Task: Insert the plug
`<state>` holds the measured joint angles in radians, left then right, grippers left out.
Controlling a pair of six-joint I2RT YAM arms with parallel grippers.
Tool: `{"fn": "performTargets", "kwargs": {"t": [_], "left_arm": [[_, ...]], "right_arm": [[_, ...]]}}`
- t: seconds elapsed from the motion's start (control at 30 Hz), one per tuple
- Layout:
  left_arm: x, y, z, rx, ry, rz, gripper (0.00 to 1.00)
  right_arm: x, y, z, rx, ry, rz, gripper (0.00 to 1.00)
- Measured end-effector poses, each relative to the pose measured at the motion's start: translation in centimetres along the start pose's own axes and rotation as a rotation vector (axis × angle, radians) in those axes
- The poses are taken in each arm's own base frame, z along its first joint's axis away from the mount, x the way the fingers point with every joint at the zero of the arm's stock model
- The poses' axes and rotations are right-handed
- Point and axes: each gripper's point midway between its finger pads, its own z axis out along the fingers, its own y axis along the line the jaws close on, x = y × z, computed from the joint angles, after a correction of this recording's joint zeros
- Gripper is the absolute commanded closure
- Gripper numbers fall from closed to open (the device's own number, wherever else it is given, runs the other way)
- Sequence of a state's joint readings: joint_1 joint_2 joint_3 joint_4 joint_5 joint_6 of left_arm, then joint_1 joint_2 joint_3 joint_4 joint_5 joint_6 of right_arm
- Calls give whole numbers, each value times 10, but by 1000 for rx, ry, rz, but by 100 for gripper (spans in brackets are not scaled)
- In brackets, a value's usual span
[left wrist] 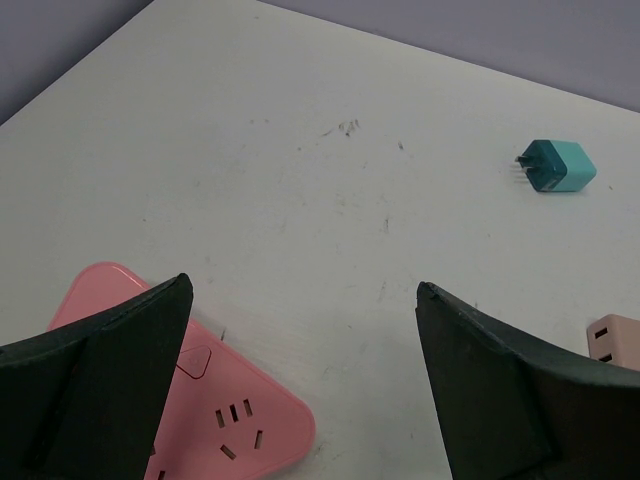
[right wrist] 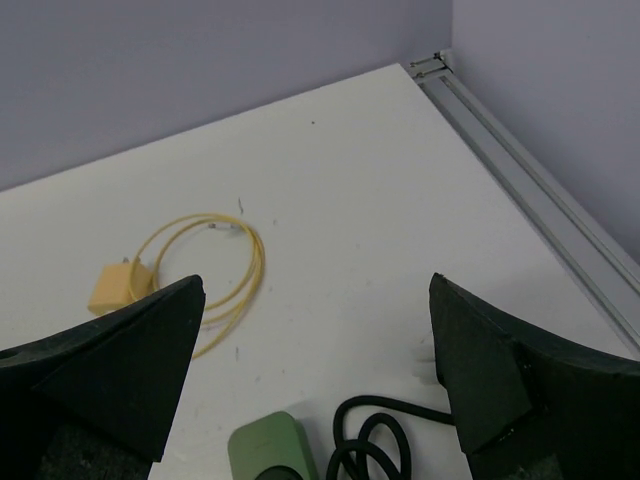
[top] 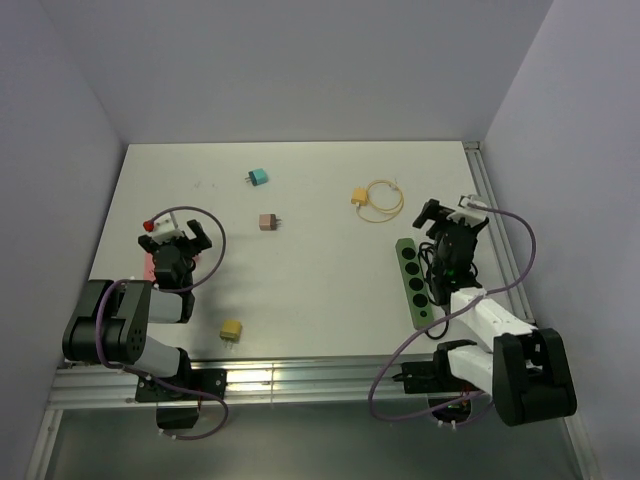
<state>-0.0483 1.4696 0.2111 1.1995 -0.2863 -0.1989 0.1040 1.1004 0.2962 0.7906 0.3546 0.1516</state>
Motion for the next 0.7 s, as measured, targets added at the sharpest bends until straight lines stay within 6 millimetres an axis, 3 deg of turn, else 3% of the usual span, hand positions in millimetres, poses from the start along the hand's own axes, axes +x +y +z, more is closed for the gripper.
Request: {"fn": "performTargets", "kwargs": {"t": [0.27,0.43,0.53,0.63,0.7], "left_arm": [[0,0,0,6,2,-1,1],[-1,2,2,31,4,1,0],[-7,-5,-1,69,6,20,0],[-37,-19,-10,97,-54,16,1],[-70,-31,-17,123,-133,-19,1]], "right_arm": [[-29,28,9,-17,147,71,0],[-18,48,-4,-132,226,109,0],[-5,62,-8,-207,284,125,6],[11,76,-8,-270,359,139,7],[22,87,-6,-304,412,148,7]]}}
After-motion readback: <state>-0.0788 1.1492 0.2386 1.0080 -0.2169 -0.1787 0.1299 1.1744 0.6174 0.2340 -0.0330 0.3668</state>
